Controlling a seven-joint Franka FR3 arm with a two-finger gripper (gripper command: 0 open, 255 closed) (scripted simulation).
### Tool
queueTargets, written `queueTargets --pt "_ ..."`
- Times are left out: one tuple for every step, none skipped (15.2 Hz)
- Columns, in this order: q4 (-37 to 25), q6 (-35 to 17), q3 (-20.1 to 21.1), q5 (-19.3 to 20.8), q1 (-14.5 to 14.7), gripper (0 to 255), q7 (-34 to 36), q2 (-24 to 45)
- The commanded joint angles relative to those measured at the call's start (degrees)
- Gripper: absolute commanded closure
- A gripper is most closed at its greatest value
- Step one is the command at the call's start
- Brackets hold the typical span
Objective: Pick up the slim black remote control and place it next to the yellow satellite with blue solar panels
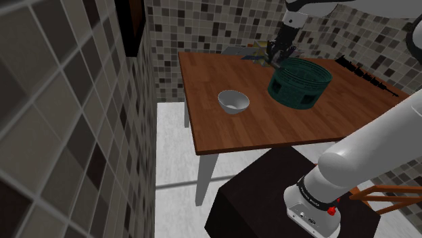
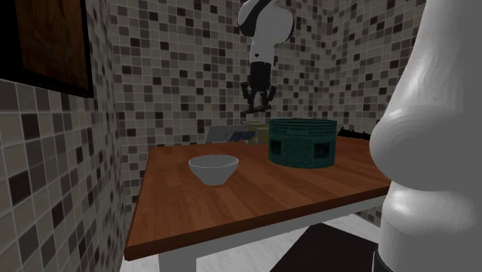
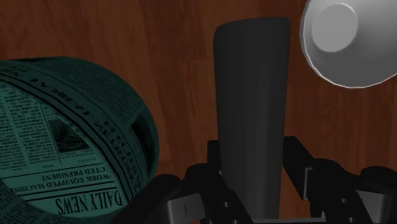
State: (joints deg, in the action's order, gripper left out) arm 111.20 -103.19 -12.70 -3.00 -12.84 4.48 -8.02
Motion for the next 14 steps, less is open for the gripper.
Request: queueTargets --pt "-4.37 0.28 0.34 -0.95 0.52 255 0.56 4.11" --pt "-6.93 0.64 0.43 -1.45 0.69 255 0.72 6.36" --pt "-9.61 1.07 0.52 -1.93 0.82 255 0.87 8.63" --pt "-12.4 1.59 0.63 -2.41 0.91 255 1.03 10.94" --pt "-15.31 2.2 0.74 -2.89 0.97 255 1.19 13.29" --pt "-18.37 2.89 0.86 -3.37 0.99 255 1.37 15.69" --pt "-21.59 3.69 0.98 -3.83 0.96 255 1.56 18.15" --pt "-24.99 4.59 1.11 -4.3 0.91 255 1.76 20.68" --pt "-28.6 5.61 1.24 -4.76 0.82 255 1.99 23.3" --pt "-32.48 6.77 1.38 -5.22 0.67 255 2.24 26.04" --pt "-36.67 8.1 1.54 -5.68 0.47 255 2.53 28.92" --pt "-41.27 9.63 1.72 -6.15 0.2 255 2.86 32.0" --pt "-42.71 10.12 1.81 -6.27 0.09 255 2.97 32.94" --pt "-41.62 9.23 1.83 -6.24 0.16 255 2.9 32.74"
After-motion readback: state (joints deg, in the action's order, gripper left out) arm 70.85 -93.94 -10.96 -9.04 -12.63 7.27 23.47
